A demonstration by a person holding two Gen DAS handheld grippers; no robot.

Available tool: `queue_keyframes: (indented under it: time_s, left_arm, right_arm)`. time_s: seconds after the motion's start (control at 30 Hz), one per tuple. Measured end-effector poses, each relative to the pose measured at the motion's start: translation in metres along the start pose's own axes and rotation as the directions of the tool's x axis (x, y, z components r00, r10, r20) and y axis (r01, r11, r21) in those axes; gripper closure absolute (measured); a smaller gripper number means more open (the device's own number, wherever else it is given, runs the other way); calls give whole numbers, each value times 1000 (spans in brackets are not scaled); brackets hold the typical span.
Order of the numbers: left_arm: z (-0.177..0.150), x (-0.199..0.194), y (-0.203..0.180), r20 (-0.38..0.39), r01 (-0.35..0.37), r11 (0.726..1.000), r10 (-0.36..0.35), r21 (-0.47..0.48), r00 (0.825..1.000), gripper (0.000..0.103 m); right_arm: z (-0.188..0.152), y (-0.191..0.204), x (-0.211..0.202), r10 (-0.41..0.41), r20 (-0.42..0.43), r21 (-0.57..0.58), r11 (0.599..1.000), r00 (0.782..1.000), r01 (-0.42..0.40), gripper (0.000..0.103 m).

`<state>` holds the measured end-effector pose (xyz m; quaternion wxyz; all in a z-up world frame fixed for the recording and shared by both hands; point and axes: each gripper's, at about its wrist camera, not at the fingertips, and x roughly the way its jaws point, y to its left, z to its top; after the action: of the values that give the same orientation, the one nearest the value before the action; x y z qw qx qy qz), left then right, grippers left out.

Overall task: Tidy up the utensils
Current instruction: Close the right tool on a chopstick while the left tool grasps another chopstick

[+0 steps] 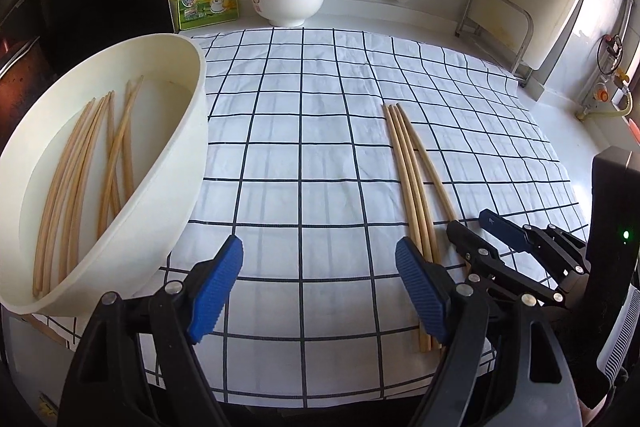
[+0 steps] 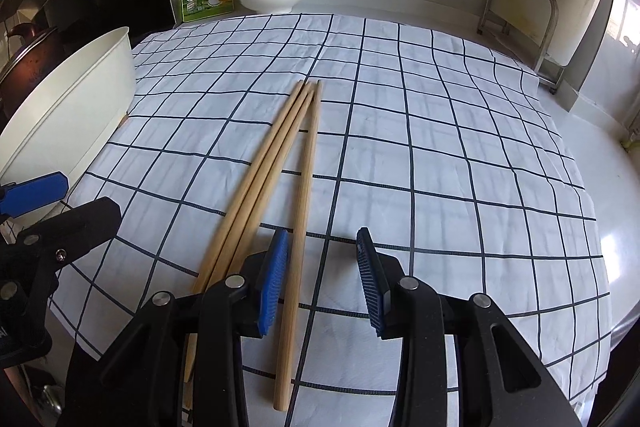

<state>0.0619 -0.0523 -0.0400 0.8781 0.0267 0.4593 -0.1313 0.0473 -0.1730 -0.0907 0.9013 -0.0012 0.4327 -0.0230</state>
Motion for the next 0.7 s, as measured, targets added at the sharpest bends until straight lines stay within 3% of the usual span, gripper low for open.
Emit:
queue_keyframes:
  time_s: [0.27, 0.7]
  left_arm:
    - [-1, 9, -6, -23, -6, 1000, 6, 12, 1000, 26]
    - [2, 22, -22, -39, -2, 999, 4, 47, 999, 26]
  right_arm:
    - [1, -1, 0, 9, 3, -12, 1000, 1000, -9, 96]
    - [-11, -39, -8, -16, 5, 74, 997, 1000, 15, 96]
